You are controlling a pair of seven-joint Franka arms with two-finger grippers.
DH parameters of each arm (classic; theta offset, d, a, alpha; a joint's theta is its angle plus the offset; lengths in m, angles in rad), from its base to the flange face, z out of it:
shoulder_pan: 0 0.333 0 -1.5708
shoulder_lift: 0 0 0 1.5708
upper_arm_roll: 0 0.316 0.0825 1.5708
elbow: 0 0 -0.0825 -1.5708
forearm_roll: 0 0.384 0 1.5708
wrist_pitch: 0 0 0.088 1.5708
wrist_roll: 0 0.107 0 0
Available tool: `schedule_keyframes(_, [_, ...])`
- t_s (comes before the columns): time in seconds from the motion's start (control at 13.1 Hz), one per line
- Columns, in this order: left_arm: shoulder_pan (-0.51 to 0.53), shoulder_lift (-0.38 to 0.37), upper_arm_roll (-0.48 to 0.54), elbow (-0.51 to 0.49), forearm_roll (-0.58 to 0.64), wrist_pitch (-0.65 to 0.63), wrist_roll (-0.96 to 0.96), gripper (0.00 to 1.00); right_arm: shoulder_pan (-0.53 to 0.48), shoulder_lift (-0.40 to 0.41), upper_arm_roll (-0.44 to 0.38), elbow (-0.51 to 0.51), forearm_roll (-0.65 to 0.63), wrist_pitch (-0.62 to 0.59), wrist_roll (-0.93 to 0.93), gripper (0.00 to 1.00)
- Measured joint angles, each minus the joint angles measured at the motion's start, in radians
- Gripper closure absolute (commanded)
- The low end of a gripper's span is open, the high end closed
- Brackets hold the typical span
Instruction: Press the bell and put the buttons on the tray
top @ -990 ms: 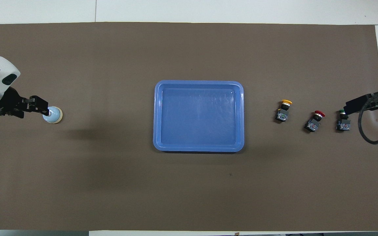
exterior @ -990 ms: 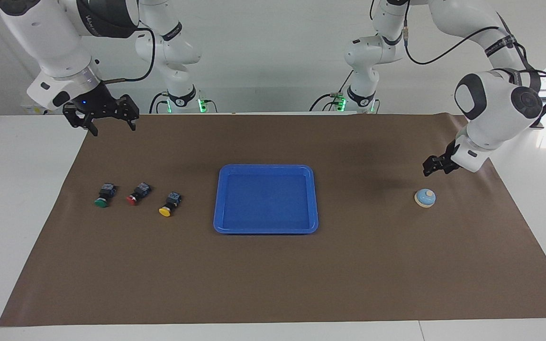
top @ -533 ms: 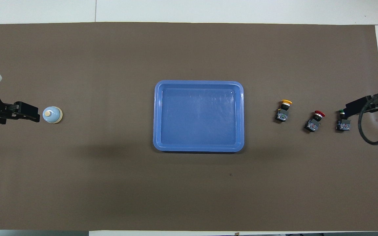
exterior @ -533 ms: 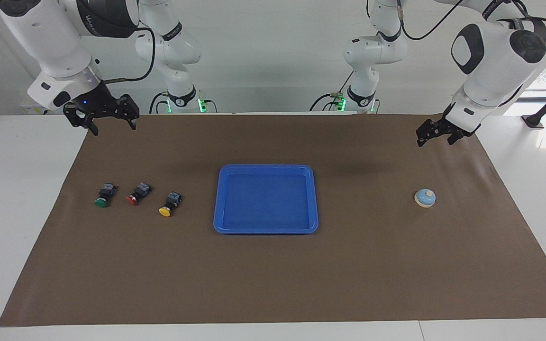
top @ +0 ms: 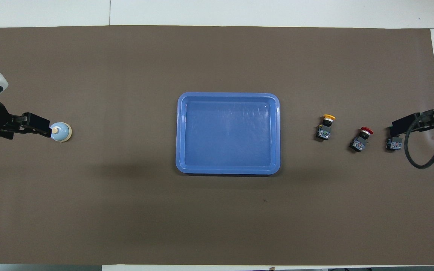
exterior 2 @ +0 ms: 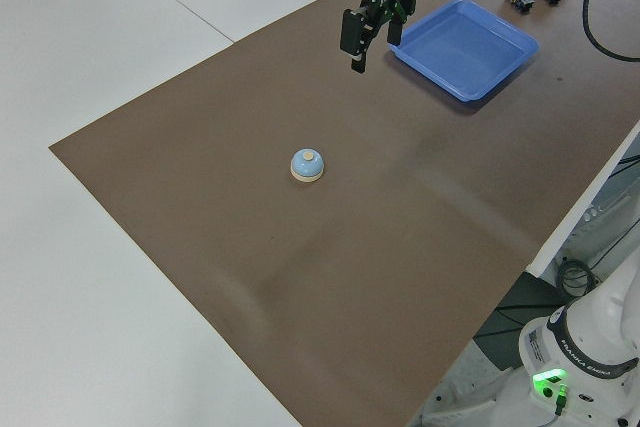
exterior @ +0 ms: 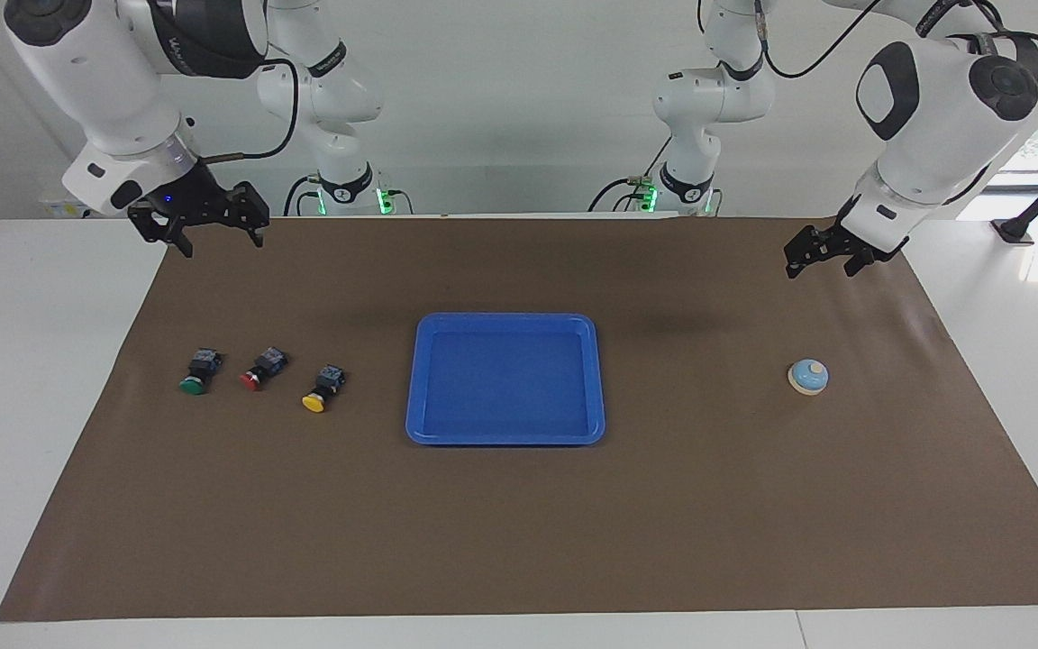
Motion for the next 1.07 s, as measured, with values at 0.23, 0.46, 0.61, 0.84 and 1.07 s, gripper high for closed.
schedule_keyframes(0.23, [-0.001, 0.015, 0.000, 0.014, 0.000, -0.017, 0.000, 0.00, 0.037, -0.039, 0.002, -0.191, 0.000, 0.186, 0.131, 0.00])
schedule_keyframes(0.46, [-0.001, 0.014, 0.000, 0.017, 0.000, -0.030, 0.000, 0.00, 0.074, 0.019, 0.003, -0.288, 0.000, 0.332, 0.270, 0.00])
schedule_keyframes(0.61, [-0.001, 0.006, 0.002, 0.023, 0.000, -0.030, 0.000, 0.00, 0.075, 0.079, 0.002, -0.354, 0.000, 0.464, 0.341, 0.00])
schedule_keyframes(0.84, [-0.002, -0.022, 0.000, 0.027, 0.000, -0.032, 0.001, 0.00, 0.075, 0.111, 0.002, -0.472, 0.000, 0.671, 0.420, 0.00])
schedule_keyframes(1.07, [-0.012, -0.034, -0.001, 0.027, 0.000, -0.033, 0.001, 0.00, 0.075, 0.112, 0.002, -0.500, 0.000, 0.717, 0.463, 0.00])
